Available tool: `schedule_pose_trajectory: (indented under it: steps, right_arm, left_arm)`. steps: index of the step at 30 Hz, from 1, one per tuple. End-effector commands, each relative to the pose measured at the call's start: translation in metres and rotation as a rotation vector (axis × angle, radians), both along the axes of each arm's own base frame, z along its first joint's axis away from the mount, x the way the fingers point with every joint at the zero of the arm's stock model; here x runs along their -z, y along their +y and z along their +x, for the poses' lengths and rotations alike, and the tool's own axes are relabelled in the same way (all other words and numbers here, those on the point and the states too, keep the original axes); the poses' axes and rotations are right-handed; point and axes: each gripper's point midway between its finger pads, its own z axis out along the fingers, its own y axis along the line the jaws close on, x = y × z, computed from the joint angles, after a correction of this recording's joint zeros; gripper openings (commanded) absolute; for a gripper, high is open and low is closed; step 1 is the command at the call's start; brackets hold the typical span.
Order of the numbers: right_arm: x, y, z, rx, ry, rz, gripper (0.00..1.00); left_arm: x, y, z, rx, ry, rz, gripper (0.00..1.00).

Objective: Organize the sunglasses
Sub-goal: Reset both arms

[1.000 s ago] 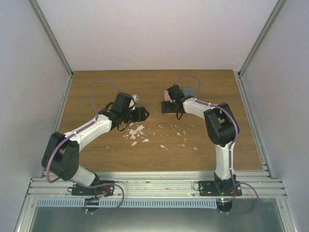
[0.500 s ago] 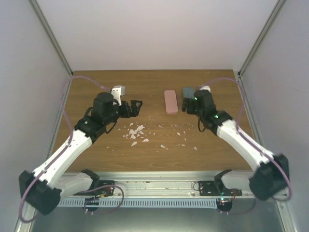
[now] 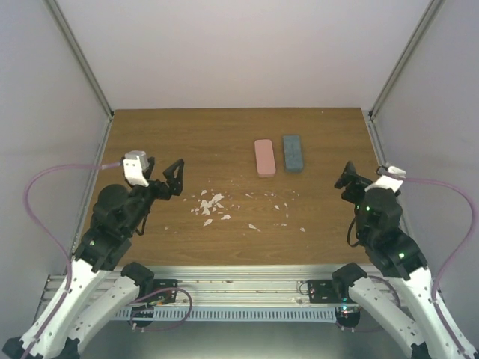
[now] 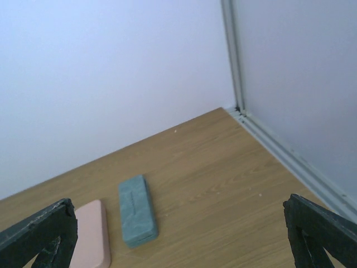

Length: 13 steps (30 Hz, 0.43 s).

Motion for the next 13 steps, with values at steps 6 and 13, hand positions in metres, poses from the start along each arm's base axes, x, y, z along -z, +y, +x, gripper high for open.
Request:
schedule_pose_trajectory:
  steps: [6,13]
  right_arm:
    - [-0.021,-0.044,-0.039,0.176,-0.092,0.031,1.0]
    - [-0.022,-0.045,-0.043,0.178,-0.119,0.08,1.0]
  left_arm:
    - [-0.031,0.04,-0.022,-0.152,-0.162,-0.028,0.99]
    - [-0.026,0.032,-0.02,-0.115,-0.154,-0.037,0.99]
